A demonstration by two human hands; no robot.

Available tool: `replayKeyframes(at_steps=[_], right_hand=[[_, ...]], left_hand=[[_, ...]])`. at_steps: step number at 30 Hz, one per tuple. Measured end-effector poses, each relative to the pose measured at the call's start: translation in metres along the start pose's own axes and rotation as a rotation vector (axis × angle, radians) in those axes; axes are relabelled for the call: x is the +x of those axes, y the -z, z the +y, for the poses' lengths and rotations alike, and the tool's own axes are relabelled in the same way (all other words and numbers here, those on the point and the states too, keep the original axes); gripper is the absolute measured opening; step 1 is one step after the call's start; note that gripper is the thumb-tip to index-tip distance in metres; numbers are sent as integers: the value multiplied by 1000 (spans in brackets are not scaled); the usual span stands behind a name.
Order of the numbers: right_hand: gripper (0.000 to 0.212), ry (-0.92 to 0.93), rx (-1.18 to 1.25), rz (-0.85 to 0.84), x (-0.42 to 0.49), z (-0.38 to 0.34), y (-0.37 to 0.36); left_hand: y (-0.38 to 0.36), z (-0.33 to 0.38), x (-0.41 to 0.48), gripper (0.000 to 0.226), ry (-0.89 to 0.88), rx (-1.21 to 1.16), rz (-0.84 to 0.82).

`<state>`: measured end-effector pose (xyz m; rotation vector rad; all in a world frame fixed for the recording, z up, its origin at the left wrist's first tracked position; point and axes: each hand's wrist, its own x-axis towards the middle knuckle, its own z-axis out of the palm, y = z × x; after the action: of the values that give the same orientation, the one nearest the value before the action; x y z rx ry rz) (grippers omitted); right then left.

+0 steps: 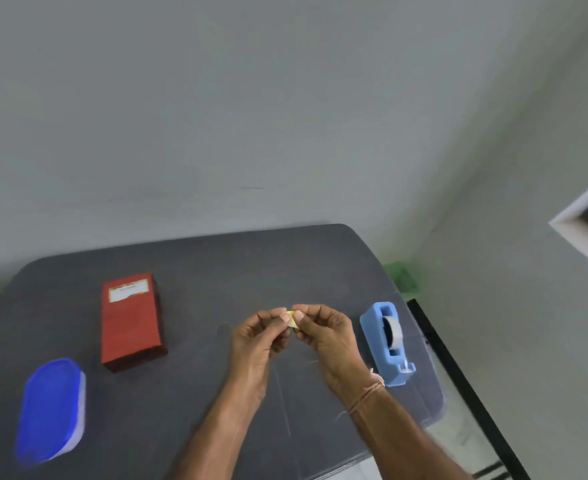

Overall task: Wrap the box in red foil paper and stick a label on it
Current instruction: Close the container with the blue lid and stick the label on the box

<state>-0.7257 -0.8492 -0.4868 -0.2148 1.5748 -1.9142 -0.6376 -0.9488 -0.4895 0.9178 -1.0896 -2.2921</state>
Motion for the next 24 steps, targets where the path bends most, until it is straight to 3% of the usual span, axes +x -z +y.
replayKeyframes(at_steps=[8,15,21,24], right_hand=[[7,111,40,191,-3,-26,66],[16,190,-10,66,11,-51,144],[11,174,-25,-1,2,-93,287],[7,164,-48,26,-6,-116,338]], left_hand=[[-86,-44,1,5,52,-3,-42],[-173,-80,0,11,88,-109,109],[-299,-159,-35,2,202,-219,155],[-351,-183,-58,8,167,-186,116]])
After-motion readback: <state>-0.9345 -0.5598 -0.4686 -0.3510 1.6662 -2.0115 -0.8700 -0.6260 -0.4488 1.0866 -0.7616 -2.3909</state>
